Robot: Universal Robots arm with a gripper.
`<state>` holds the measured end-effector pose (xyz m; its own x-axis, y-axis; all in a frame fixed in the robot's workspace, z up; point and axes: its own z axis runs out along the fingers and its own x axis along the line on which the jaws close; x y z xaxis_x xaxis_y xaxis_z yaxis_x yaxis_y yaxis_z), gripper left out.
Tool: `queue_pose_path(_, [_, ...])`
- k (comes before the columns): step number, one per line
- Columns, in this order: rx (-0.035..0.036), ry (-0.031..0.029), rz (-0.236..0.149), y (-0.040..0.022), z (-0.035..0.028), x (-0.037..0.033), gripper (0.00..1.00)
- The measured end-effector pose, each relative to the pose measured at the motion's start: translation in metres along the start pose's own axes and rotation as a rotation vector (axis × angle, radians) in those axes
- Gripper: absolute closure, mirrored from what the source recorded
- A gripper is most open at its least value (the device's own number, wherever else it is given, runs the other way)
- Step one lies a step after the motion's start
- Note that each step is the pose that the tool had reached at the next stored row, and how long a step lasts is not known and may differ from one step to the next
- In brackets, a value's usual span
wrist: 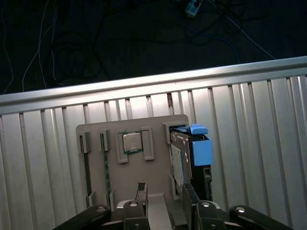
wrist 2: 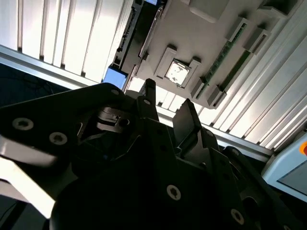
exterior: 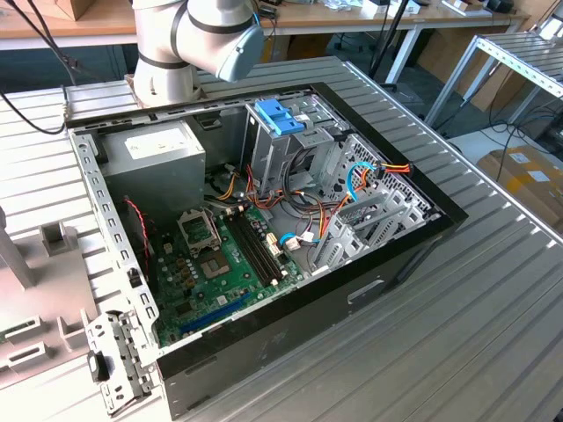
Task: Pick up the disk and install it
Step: 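Pick up the disk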
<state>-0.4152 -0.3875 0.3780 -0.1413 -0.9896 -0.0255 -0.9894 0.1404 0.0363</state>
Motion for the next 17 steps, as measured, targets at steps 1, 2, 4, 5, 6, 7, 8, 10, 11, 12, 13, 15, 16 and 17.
queue_pose_path(1, [0.0, 0.0, 0.0, 0.0003, 0.0002, -0.002, 0.58])
queue_pose_path(2, [-0.0001, 0.0, 0.0, 0.0005, 0.0003, -0.0034, 0.58])
queue_pose_path(4, [-0.0001, 0.0, 0.0, 0.0014, 0.0012, -0.0102, 0.58])
queue_pose_path(5, [-0.0001, 0.0, 0.0, 0.0017, 0.0015, -0.0119, 0.58])
queue_pose_path(6, [0.0, 0.0, 0.0, 0.0018, 0.0018, -0.0132, 0.58])
queue_pose_path(7, [0.0, 0.0, 0.0, 0.002, 0.002, -0.0147, 0.58])
queue_pose_path(8, [-0.0001, 0.0, 0.0, 0.0021, 0.002, -0.0156, 0.58])
queue_pose_path(10, [0.0, 0.0, 0.0, 0.0025, 0.0024, -0.0182, 0.58])
queue_pose_path(11, [-0.0001, 0.0, 0.0, 0.0027, 0.0025, -0.0193, 0.58])
queue_pose_path(12, [0.0, 0.0, 0.0, 0.0028, 0.0026, -0.0201, 0.58])
queue_pose_path(13, [-0.0001, 0.0001, 0.0, 0.003, 0.0027, -0.0211, 0.58])
queue_pose_path(15, [-0.0001, 0.0, 0.0, 0.0033, 0.003, -0.0234, 0.58])
queue_pose_path(16, [0.0, 0.0, -0.001, 0.0034, 0.0032, -0.0247, 0.58])
queue_pose_path(17, [-0.0001, 0.0001, -0.001, 0.0037, 0.0034, -0.0266, 0.58])
